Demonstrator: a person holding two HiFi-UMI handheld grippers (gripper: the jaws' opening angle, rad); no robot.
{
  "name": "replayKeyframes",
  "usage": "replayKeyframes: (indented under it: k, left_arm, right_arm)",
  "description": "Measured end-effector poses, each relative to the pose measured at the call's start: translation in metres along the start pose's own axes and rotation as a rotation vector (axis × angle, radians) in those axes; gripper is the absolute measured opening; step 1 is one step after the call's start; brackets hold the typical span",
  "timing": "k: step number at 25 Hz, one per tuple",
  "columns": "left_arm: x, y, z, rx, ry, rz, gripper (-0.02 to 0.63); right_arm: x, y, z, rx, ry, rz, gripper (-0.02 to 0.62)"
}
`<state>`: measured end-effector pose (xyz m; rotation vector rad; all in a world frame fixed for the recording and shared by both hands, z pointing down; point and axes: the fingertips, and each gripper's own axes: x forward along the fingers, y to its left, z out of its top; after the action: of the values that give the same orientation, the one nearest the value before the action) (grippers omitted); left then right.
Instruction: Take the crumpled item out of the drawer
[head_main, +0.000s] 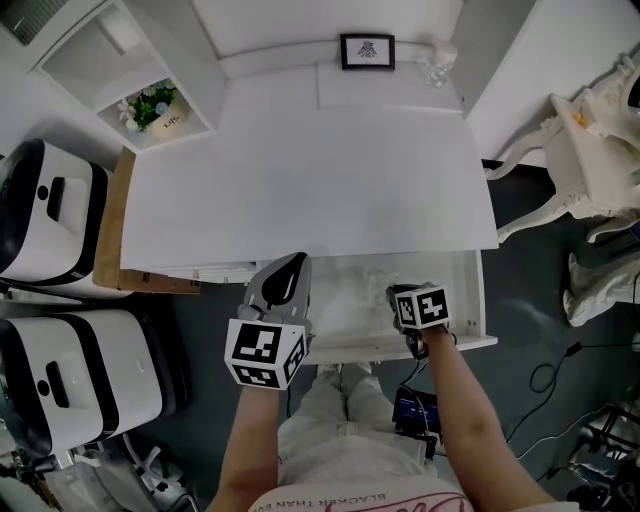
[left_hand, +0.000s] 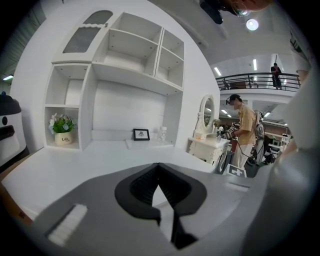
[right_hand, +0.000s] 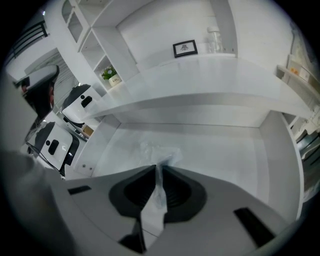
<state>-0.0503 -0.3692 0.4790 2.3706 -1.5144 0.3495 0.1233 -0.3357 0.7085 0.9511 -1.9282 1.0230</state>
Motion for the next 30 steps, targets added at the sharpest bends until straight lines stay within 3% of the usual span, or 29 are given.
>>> replayKeyframes:
  k: [17, 30]
  left_arm:
    - [-0.025, 0.010, 0.062, 0.001, -0.153, 0.021, 0.009]
    - [-0.043, 0.003, 0.097, 0.041, -0.242, -0.002, 0.009]
  right_arm:
    - [-0.062, 0.027, 0.032, -0.080, -0.090, -0.019, 0.046]
    - [-0.125, 0.046, 0.066, -0.112, -0.270, -0.075, 0.046]
